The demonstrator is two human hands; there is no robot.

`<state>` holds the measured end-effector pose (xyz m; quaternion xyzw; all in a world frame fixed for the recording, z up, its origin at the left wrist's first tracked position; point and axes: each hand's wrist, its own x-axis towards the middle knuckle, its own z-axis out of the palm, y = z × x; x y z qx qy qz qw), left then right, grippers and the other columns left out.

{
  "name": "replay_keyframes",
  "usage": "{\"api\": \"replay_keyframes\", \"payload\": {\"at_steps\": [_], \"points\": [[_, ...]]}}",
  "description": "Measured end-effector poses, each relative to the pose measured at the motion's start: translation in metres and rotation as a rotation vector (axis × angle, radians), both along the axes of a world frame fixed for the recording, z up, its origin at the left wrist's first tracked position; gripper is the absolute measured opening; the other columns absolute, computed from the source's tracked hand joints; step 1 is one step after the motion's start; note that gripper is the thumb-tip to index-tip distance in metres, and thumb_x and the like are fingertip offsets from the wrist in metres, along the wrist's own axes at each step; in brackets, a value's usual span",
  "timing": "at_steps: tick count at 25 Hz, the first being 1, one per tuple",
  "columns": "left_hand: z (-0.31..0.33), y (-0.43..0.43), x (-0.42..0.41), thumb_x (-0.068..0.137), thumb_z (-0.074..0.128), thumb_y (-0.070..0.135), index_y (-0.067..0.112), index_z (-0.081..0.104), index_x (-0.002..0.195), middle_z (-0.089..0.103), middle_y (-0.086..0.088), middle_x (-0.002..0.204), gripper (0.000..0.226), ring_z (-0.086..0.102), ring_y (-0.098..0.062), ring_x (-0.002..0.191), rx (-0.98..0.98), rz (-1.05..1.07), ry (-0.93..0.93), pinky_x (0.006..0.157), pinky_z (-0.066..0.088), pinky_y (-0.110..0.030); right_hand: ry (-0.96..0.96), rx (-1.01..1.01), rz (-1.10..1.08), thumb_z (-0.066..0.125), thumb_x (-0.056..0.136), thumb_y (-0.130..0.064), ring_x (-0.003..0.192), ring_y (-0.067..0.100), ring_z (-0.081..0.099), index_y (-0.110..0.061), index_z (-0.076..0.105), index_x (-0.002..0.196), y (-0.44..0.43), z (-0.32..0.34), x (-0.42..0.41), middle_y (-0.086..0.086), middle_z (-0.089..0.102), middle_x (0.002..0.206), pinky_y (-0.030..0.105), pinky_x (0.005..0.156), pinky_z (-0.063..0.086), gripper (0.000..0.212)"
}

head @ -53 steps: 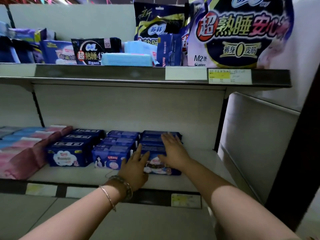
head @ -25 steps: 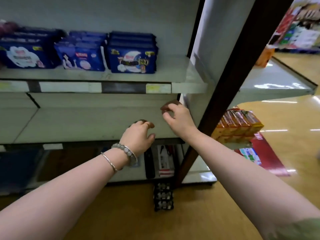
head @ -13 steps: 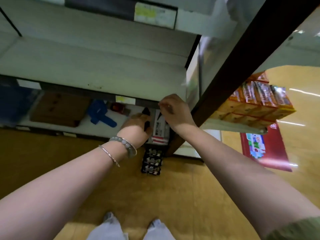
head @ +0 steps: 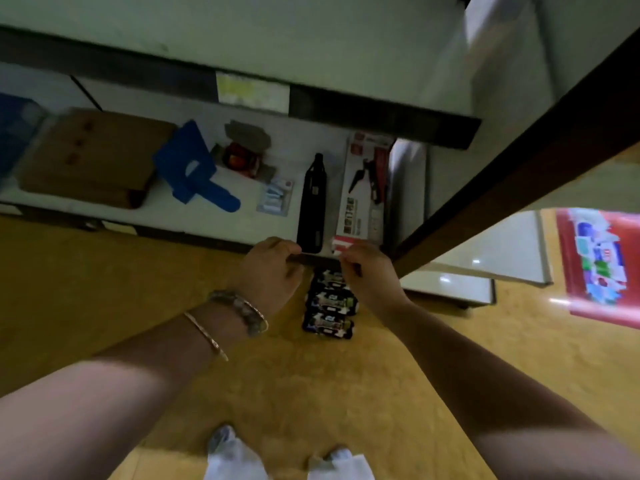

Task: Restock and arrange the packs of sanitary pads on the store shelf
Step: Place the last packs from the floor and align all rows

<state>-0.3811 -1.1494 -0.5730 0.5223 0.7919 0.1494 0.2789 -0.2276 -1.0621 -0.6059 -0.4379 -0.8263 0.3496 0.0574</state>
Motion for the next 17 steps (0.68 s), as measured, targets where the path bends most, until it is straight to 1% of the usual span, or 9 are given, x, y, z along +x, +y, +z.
{"api": "replay_keyframes", "payload": {"at_steps": [2, 4, 5, 6, 8, 11, 14, 16, 17], "points": [[-0.046, -0.001, -0.005, 0.093, 0.049, 0.023, 0.012, 0.053, 0.127, 0.052, -0.008, 0.13, 0.035, 0.05, -0.021, 0.114, -0.039, -0.018, 0.037, 0.091, 0.036, -0.022, -0.027, -0.055, -0.024, 0.047, 0.096, -0.009, 0.093, 0.019, 0.061, -0.004, 0.064, 0.097, 0.0, -0.048, 0.001, 0.009, 0.063, 0.102, 0.026, 0.083, 0.049, 0.019], [-0.094, -0.002, -0.008, 0.093, 0.05, 0.024, 0.012, 0.052, 0.128, 0.052, -0.01, 0.13, 0.037, 0.053, -0.025, 0.111, -0.097, 0.024, 0.02, 0.091, 0.041, -0.028, -0.039, -0.086, -0.053, 0.045, 0.097, -0.01, 0.087, 0.023, 0.062, 0.0, 0.064, 0.091, 0.001, -0.101, 0.001, 0.012, 0.064, 0.095, 0.033, 0.078, 0.052, 0.022], [-0.118, -0.003, -0.008, 0.093, 0.05, 0.025, 0.012, 0.051, 0.129, 0.051, -0.01, 0.131, 0.038, 0.054, -0.026, 0.11, -0.13, 0.041, 0.01, 0.092, 0.044, -0.031, -0.056, -0.087, -0.062, 0.045, 0.097, -0.011, 0.087, 0.023, 0.062, 0.0, 0.064, 0.092, 0.002, -0.128, 0.001, 0.012, 0.063, 0.095, 0.034, 0.078, 0.052, 0.022], [-0.143, -0.006, -0.007, 0.093, 0.05, 0.026, 0.012, 0.05, 0.129, 0.05, -0.009, 0.132, 0.039, 0.054, -0.026, 0.11, -0.159, 0.047, 0.011, 0.093, 0.045, -0.033, -0.079, -0.082, -0.064, 0.046, 0.097, -0.012, 0.09, 0.022, 0.061, -0.001, 0.064, 0.096, 0.001, -0.155, 0.002, 0.011, 0.062, 0.1, 0.032, 0.08, 0.052, 0.021], [-0.186, -0.012, -0.004, 0.093, 0.05, 0.027, 0.013, 0.049, 0.131, 0.048, -0.007, 0.135, 0.04, 0.052, -0.024, 0.114, -0.205, 0.033, 0.023, 0.094, 0.043, -0.032, -0.142, -0.097, -0.047, 0.049, 0.095, -0.015, 0.102, 0.021, 0.056, -0.007, 0.061, 0.111, -0.005, -0.206, 0.007, 0.008, 0.056, 0.114, 0.029, 0.086, 0.048, 0.021], [-0.232, -0.02, 0.003, 0.093, 0.05, 0.026, 0.013, 0.05, 0.129, 0.047, -0.005, 0.135, 0.038, 0.051, -0.021, 0.116, -0.221, 0.011, 0.003, 0.093, 0.041, -0.03, -0.387, -0.106, 0.052, 0.056, 0.092, -0.029, 0.123, 0.025, 0.044, -0.014, 0.044, 0.134, -0.018, -0.275, 0.013, 0.009, 0.043, 0.136, 0.035, 0.099, 0.038, 0.046], [-0.268, -0.022, 0.006, 0.093, 0.05, 0.027, 0.015, 0.05, 0.129, 0.046, -0.002, 0.136, 0.038, 0.051, -0.02, 0.117, -0.232, 0.003, 0.003, 0.092, 0.041, -0.028, -0.674, -0.071, 0.189, 0.061, 0.085, -0.045, 0.132, 0.029, 0.032, -0.015, 0.026, 0.144, -0.031, -0.329, 0.017, 0.012, 0.031, 0.145, 0.041, 0.107, 0.029, 0.074], [-0.285, -0.022, 0.001, 0.093, 0.05, 0.027, 0.016, 0.051, 0.128, 0.046, 0.0, 0.136, 0.037, 0.052, -0.018, 0.116, -0.219, 0.016, -0.005, 0.09, 0.043, -0.028, -0.832, 0.004, 0.275, 0.059, 0.085, -0.047, 0.134, 0.032, 0.028, -0.012, 0.02, 0.145, -0.04, -0.355, 0.021, 0.014, 0.026, 0.146, 0.046, 0.108, 0.027, 0.08], [-0.29, -0.022, -0.002, 0.093, 0.051, 0.027, 0.017, 0.051, 0.127, 0.047, 0.0, 0.135, 0.036, 0.051, -0.018, 0.116, -0.209, 0.025, -0.01, 0.091, 0.044, -0.028, -0.88, 0.045, 0.3, 0.057, 0.087, -0.044, 0.135, 0.032, 0.027, -0.01, 0.019, 0.145, -0.044, -0.364, 0.022, 0.015, 0.025, 0.145, 0.048, 0.108, 0.027, 0.078]]}}
